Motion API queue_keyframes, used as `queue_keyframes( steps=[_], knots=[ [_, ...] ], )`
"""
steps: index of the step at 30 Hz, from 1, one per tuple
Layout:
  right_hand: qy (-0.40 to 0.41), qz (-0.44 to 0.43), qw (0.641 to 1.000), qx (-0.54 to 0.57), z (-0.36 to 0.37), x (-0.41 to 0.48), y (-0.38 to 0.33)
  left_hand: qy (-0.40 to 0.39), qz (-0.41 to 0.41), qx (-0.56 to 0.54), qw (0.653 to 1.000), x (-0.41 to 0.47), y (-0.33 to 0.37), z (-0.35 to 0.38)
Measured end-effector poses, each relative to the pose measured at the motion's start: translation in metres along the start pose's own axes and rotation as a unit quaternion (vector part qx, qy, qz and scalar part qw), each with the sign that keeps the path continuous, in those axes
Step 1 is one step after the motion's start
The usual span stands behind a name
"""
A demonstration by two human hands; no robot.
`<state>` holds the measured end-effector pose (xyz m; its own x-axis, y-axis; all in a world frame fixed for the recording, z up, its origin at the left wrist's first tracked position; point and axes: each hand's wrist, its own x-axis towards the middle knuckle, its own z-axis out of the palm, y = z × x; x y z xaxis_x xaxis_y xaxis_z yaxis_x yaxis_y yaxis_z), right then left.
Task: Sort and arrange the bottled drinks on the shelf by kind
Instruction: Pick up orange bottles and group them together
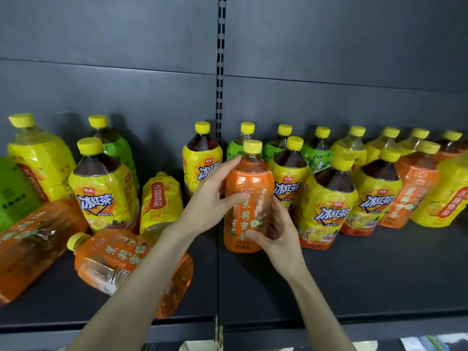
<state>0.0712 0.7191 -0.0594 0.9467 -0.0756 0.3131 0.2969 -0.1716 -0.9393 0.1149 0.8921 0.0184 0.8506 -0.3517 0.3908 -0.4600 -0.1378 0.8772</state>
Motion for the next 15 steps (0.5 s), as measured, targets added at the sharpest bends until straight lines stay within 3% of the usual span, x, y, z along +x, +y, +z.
queue_keyframes(
  steps=[6, 15],
  knots=[
    [0.052, -0.012, 0.995, -0.088, 0.0008, 0.0089, 0.0070, -0.004, -0.004, 0.017, 1.000, 0.0019, -0.0073, 0.0050],
    [0.044, -0.005, 0.988, -0.146, 0.0034, 0.0069, 0.0043, 0.000, -0.001, 0.070, 0.998, -0.0031, -0.0053, 0.0018]
  ],
)
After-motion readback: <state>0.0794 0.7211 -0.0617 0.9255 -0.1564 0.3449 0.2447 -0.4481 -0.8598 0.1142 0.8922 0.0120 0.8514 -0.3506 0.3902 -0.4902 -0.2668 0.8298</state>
